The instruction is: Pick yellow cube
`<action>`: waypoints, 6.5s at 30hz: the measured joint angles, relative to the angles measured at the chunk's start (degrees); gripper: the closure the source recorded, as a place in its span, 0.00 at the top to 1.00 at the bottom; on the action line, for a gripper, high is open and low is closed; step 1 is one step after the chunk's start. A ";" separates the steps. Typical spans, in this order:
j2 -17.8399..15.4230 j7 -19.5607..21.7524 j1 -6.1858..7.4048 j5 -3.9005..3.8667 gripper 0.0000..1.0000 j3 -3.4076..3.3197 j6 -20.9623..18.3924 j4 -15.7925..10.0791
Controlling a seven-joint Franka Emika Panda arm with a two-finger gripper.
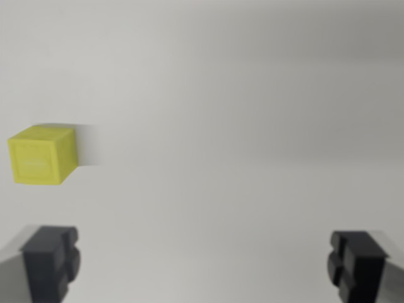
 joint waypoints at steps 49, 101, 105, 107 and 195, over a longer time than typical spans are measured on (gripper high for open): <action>0.91 6.50 6.13 0.21 1.00 0.02 12.39 -10.24; 7.07 15.11 14.18 0.26 1.00 0.02 26.65 -16.99; 7.76 15.81 14.83 0.25 1.00 0.02 27.71 -17.28; 8.11 16.17 15.15 0.23 1.00 0.02 28.24 -17.41; 22.05 24.26 21.99 -0.56 0.00 -0.01 42.64 -16.84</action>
